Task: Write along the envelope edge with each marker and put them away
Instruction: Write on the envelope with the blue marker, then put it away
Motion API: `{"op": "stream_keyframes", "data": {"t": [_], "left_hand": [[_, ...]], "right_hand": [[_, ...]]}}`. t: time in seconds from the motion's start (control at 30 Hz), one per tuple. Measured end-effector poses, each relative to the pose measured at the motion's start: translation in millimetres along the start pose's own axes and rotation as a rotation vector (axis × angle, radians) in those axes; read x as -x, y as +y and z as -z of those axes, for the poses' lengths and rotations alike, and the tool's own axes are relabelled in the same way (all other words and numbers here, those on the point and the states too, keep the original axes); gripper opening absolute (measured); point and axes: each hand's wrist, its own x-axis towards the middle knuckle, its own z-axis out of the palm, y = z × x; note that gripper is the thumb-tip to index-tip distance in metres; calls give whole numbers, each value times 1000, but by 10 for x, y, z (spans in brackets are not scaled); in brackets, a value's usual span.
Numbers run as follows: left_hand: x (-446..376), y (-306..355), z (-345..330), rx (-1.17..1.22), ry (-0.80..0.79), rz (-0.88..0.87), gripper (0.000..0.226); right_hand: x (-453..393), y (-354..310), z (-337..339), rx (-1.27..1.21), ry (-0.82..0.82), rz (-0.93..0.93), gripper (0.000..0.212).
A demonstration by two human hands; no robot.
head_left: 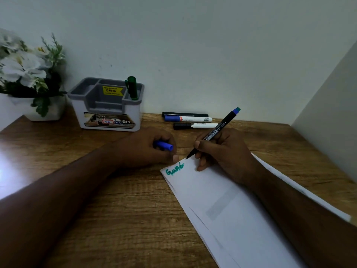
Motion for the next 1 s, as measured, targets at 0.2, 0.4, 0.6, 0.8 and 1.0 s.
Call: {"op": "stream_keyframes", "data": {"t": [0.2,0.4,0.6,0.8,1.0], "left_hand": [[9,21,-2,-9,-10,-2,18],[20,27,-3,-7,-7,1,19],[15,32,-5,-18,-16,-6,18],[14,28,-4,-21,-8,10,19],[14,17,-6,-20,-4,3,20]], "right_hand": [[0,13,5,34,-31,14,20],[-1,15,-15,62,-57,36,19],[-6,11,-7,88,-113,25,14],[-5,20,3,56,-77,28,16],[-9,32,-7,67,-78,34,17]]}}
